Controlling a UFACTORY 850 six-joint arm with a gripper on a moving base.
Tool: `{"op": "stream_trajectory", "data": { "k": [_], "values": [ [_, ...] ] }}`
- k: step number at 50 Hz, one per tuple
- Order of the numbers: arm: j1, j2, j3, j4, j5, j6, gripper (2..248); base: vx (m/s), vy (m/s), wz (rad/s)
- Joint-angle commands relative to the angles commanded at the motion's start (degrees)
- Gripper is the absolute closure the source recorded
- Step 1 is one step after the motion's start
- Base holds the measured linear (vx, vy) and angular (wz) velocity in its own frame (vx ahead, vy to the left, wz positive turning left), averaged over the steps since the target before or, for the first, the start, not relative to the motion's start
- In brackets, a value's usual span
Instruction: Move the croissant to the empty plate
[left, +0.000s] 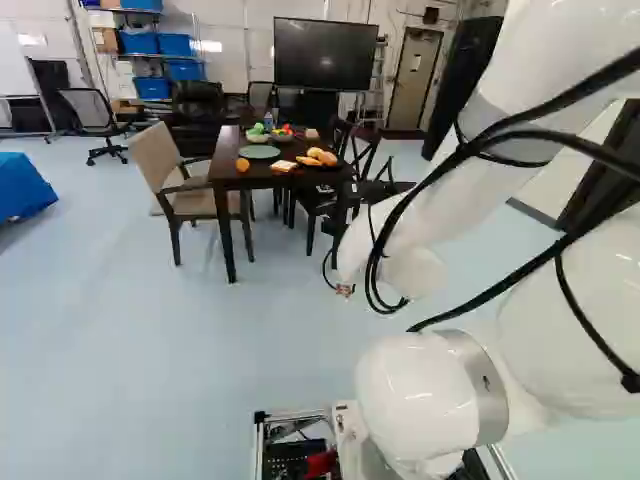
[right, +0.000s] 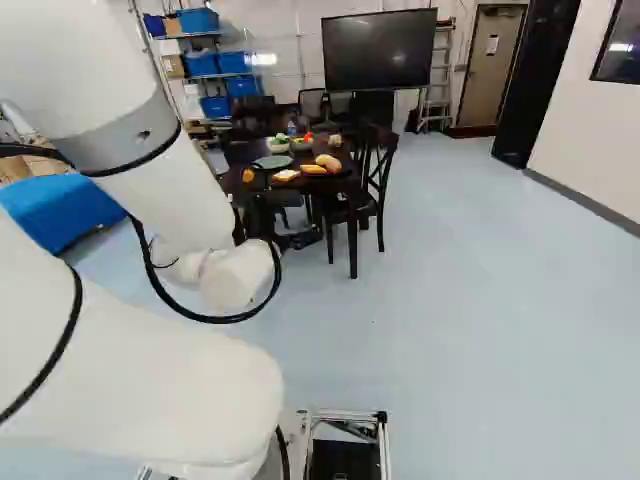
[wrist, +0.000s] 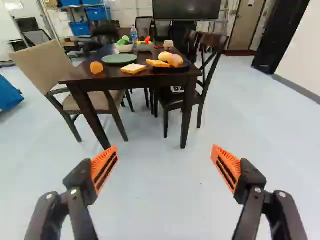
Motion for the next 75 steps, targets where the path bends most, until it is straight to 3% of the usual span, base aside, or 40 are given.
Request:
{"op": "stream_trajectory", "data": {
  "k": [37,75],
  "values": [
    [0.00,0.00,0.00,0.00,0.00,0.00,3,0.005,0.003,0.017],
    [0.00,0.00,0.00,0.00,0.00,0.00,3,0.104,0.018,0.069]
  ]
}}
